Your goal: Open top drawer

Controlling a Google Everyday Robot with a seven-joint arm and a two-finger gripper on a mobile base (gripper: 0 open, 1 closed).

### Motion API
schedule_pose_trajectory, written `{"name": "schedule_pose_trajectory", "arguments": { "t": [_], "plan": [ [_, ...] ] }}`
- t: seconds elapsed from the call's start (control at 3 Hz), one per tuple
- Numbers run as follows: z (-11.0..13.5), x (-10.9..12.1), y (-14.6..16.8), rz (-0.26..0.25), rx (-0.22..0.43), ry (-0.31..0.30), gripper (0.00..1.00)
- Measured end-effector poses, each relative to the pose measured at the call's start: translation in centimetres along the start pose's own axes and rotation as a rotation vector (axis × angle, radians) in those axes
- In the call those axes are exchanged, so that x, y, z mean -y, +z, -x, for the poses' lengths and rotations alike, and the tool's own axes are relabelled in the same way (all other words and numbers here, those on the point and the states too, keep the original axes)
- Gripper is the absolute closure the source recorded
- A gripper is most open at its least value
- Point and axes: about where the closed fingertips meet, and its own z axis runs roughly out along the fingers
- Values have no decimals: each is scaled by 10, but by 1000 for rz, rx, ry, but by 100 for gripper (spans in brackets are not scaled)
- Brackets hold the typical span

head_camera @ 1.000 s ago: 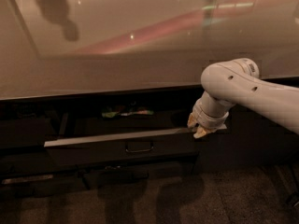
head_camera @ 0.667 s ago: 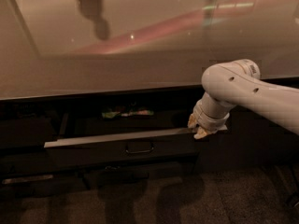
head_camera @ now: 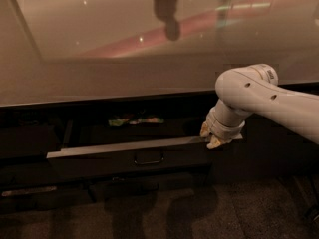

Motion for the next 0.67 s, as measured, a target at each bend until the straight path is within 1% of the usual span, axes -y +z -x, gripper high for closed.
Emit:
{"name": "schedule_pose_trajectory", "arguments": {
  "t": [0.33, 0.67],
  "plan": [
    [1, -2, 0, 0, 0, -3, 100],
    [0, -7, -8, -25, -26, 4, 100]
  ]
}}
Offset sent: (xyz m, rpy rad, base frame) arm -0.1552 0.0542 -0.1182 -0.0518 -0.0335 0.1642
